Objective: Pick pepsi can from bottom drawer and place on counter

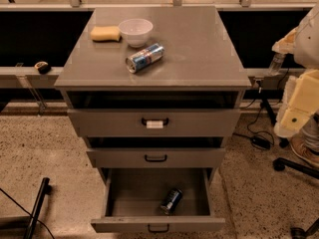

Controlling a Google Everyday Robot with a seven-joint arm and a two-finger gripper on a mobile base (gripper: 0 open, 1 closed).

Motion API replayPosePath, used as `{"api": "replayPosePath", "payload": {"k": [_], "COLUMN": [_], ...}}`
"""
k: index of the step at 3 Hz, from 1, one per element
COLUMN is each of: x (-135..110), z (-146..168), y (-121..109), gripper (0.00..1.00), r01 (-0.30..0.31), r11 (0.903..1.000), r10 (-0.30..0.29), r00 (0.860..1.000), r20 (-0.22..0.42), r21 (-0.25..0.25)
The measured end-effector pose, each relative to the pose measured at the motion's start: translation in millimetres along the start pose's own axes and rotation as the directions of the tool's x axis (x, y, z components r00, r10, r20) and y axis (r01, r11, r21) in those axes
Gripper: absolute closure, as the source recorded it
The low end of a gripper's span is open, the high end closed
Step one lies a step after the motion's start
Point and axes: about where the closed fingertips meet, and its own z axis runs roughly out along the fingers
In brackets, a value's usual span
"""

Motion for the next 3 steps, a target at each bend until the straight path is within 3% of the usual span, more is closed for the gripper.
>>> {"api": "replayPosePath", "payload": {"k": [1, 2, 3], "x": [0.0, -15.7, -39.6], "z": [0.0, 34.8, 118.9], "y": [0.0, 8.3, 37.7], "gripper": [0.0, 0.0, 0.0], "r01": [0.0, 0.063, 0.123], "r11": [1.0, 0.9976, 0.9847], "r10": [0.0, -0.062, -0.108], "r00": [1.0, 0.997, 0.987], "r20": [0.0, 0.037, 0.118], "r21": [0.0, -0.029, -0.124]}}
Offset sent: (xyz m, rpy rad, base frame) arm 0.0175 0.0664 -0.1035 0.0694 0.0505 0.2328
